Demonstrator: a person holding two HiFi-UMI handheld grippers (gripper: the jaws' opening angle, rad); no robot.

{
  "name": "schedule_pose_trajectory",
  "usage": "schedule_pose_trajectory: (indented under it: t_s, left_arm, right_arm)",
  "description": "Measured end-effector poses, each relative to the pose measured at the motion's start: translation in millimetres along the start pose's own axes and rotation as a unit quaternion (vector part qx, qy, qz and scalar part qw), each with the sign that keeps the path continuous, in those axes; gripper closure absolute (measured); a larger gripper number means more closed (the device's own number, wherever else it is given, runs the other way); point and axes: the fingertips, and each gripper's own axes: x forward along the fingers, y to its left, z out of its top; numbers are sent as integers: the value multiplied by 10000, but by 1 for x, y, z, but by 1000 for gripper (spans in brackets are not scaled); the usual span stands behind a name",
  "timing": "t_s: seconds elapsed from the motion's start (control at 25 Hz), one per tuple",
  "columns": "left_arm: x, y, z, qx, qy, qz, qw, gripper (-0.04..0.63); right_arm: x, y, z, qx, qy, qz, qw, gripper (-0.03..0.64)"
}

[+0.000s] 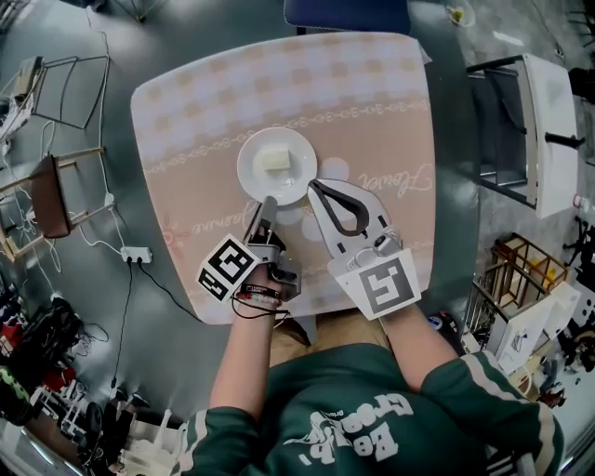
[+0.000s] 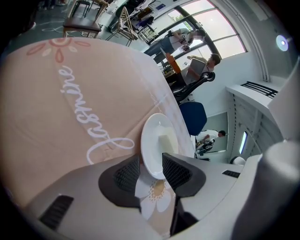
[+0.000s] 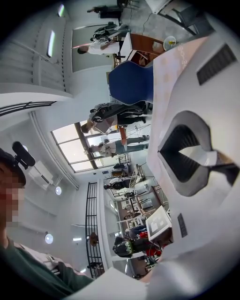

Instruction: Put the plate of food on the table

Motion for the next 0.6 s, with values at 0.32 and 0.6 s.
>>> schedule_pose_trajectory:
  t_s: [0.32,0.6]
  left_arm:
    - [-2,-2,1,-57,-86,-220,9997,447]
    - [-8,5,-2,-84,-149,-182,9997,586]
  right_arm:
    - [-4,7,3,-42,-13,113,9999,601]
    - [-13,7,6,-125,22,121,9998,601]
